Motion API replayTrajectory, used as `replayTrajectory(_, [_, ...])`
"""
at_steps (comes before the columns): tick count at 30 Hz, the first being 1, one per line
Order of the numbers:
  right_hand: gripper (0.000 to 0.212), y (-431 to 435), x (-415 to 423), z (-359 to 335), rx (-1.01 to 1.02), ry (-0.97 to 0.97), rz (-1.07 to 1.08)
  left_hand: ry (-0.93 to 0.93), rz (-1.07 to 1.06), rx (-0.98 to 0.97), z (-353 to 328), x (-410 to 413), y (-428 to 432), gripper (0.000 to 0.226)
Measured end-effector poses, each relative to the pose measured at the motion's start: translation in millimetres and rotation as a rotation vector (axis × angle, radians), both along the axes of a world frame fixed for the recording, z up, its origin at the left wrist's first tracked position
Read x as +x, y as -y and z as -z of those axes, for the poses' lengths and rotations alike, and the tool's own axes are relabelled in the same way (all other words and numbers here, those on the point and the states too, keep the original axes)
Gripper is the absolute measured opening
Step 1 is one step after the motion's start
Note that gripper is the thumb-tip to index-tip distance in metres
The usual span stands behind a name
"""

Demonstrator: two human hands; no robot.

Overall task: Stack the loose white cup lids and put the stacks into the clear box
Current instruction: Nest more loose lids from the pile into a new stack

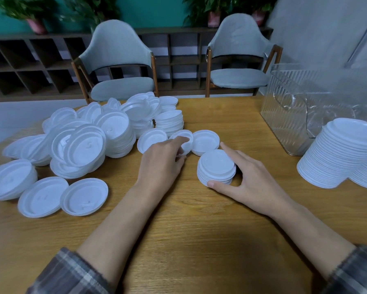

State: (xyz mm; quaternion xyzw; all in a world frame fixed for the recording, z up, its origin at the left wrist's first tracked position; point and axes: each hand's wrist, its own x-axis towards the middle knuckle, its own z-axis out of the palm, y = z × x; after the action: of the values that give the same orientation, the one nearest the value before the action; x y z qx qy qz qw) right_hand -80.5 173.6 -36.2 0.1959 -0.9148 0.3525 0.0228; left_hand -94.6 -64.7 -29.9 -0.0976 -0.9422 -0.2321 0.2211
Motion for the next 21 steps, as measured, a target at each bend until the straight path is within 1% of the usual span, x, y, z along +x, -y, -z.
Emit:
replayTrajectory(2, [0.102,1,0,0,-0.001,0.001,0.005,-0.033,-0.012,0.025,-1,0,-1,0.041])
replayTrajectory(3, [0.102,2,0,0,-0.003,-0.006,0.004,-0.064,-0.013,0.072,-2,1,-2,0.04])
replayTrajectory(6, [0.104,1,0,1,-0.008,-0.017,-0.002,-0.15,0.034,0.322,-12,4,-8,0.035])
replayTrajectory(8, [0.104,0,-1,2,-0.018,-0.019,-0.01,-0.162,0.021,0.512,-20,8,-12,0.032])
replayTrajectory(11, [0.1,1,-1,3,-0.036,-0.02,-0.004,-0.111,-0.021,0.71,-28,10,-14,0.032])
replayTrajectory(13, [0.097,1,-2,3,-0.046,-0.012,-0.002,-0.02,0.007,0.796,-29,10,-14,0.033])
replayTrajectory(17, [0.089,1,-1,0,-0.054,-0.027,-0.03,0.222,0.098,0.828,-21,9,-18,0.031])
replayTrajectory(19, [0.086,1,-1,1,-0.081,-0.041,-0.031,0.267,0.096,0.801,-15,10,-23,0.027])
replayTrajectory(20, [0.089,1,-1,2,-0.097,-0.042,-0.031,0.261,0.101,0.79,-13,11,-25,0.023])
replayTrajectory(21, [0.097,1,-1,2,-0.108,-0.035,-0.03,0.247,0.103,0.783,-13,12,-27,0.02])
